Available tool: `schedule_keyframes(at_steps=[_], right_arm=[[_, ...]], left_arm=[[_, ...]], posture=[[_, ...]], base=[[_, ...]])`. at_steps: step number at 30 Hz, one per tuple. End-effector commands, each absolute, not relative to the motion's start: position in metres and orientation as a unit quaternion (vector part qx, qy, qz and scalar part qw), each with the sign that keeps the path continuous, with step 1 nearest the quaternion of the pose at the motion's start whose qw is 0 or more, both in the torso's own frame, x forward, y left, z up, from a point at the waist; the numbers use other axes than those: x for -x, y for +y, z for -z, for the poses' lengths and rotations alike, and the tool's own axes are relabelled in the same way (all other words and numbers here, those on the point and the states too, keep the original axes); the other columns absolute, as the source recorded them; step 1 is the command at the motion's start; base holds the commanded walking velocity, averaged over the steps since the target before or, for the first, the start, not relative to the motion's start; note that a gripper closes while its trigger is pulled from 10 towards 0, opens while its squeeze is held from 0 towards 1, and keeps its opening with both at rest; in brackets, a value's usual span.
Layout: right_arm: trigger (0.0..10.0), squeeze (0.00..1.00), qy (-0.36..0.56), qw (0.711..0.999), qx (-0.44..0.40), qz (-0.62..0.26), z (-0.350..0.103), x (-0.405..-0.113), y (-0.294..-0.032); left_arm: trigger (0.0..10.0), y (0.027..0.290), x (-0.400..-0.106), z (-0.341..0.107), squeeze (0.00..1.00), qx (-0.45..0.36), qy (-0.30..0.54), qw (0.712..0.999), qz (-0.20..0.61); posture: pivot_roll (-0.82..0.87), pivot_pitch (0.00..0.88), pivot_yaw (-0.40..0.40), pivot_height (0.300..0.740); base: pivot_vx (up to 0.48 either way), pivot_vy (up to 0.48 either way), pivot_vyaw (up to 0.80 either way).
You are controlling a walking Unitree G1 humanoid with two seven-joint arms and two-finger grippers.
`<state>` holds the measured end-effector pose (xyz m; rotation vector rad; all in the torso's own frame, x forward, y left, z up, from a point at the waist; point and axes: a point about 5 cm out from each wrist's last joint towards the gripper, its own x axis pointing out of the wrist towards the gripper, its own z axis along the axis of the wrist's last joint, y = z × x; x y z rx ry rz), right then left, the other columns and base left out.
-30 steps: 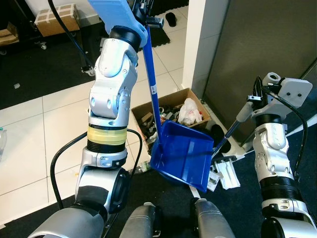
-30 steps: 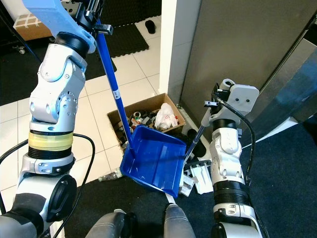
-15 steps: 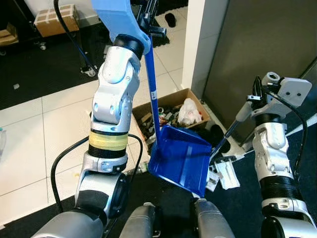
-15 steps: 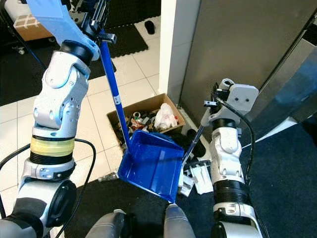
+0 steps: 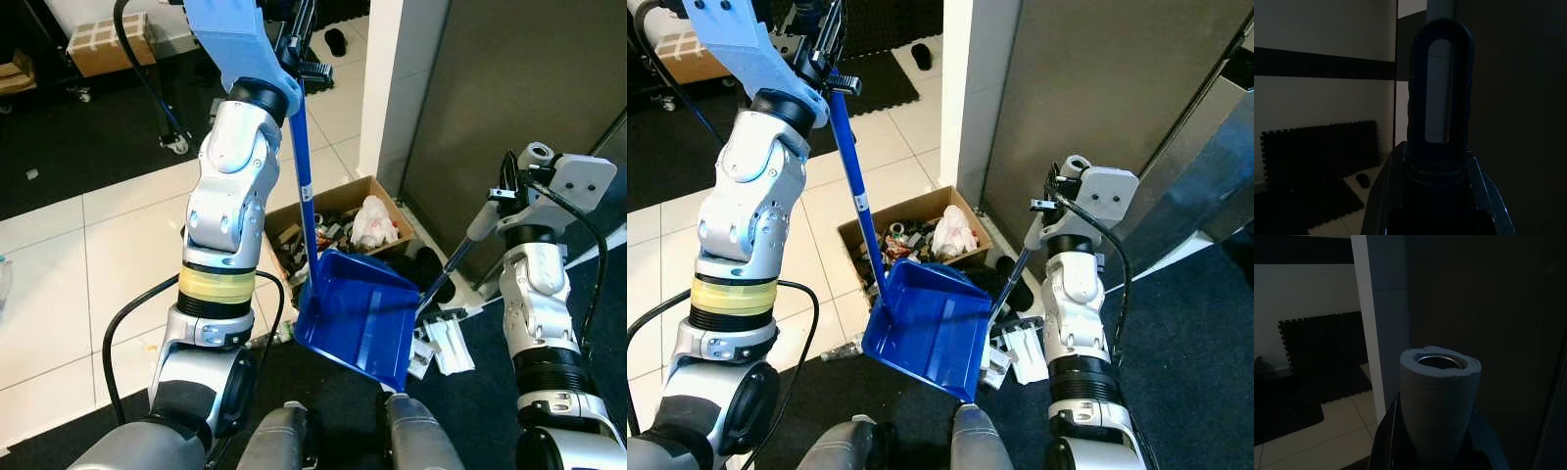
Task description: Sweep floor
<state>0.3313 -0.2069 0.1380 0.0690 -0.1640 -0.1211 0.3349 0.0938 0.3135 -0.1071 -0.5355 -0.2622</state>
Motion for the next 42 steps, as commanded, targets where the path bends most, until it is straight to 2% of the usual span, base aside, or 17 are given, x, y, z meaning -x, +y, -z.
schedule_keyframes(at_steps=[1, 42], right_arm=[[10.0, 0.00, -0.107, 0.991, -0.044, 0.061, -0.147, -0.333, -0.207], [10.0, 0.00, -0.111, 0.991, -0.042, 0.064, -0.146, -0.331, -0.207]], left_arm=[[10.0, 0.092, -0.329, -0.318, 0.00, 0.056, -0.279, 0.950, 0.132], [10.0, 0.092, -0.331, -0.303, 0.00, 0.038, -0.258, 0.957, 0.128]], posture=[[-0.09, 0.031, 0.024, 0.740], [-0.10, 0.018, 0.031, 0.740]], base=[[0.000, 0.000, 0.00], [0.000, 0.000, 0.00]])
